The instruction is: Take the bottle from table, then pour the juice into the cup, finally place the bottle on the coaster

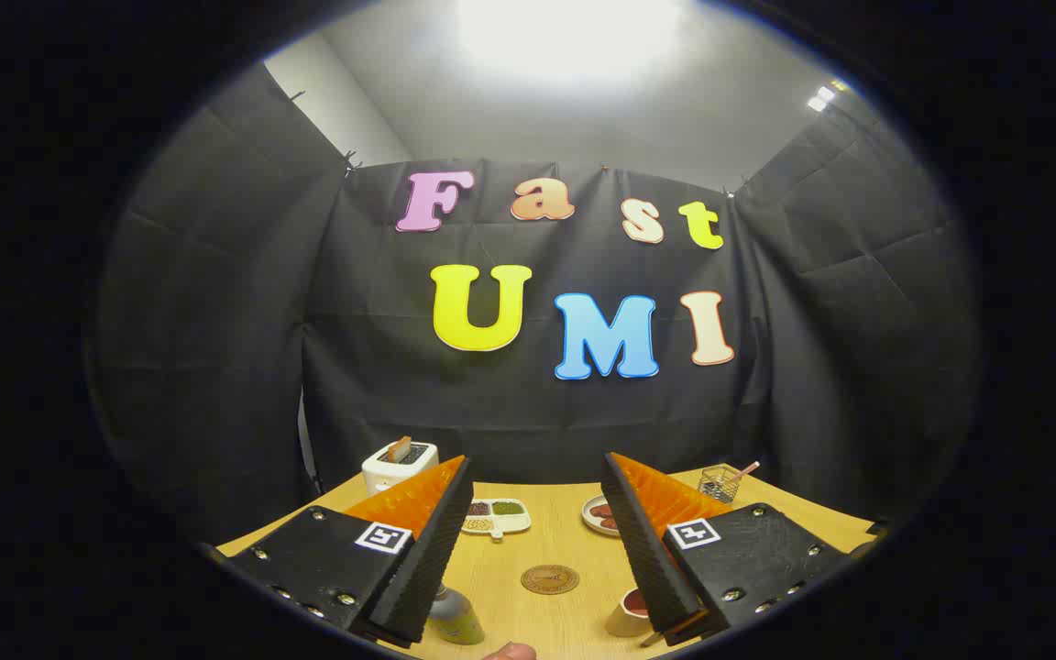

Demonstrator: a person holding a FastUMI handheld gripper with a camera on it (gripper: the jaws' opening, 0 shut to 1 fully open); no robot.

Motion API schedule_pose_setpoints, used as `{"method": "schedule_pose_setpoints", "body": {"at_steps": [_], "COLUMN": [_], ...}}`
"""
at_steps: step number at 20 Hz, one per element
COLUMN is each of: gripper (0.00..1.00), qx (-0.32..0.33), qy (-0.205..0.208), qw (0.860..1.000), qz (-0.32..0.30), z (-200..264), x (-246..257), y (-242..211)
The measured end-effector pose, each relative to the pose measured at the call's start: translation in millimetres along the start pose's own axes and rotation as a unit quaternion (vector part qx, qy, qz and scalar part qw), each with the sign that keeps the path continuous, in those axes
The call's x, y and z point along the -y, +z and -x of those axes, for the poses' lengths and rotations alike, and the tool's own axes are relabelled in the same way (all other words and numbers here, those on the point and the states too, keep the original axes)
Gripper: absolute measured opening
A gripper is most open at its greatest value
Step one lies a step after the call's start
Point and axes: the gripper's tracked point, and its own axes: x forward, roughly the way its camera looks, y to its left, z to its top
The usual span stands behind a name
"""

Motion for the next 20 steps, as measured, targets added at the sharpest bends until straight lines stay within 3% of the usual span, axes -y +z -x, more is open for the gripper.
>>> {"method": "schedule_pose_setpoints", "body": {"at_steps": [20], "gripper": [0.86], "qx": [0.012], "qy": [-0.012], "qw": [1.000], "qz": [0.015], "z": [-8], "x": [12], "y": [-1]}}
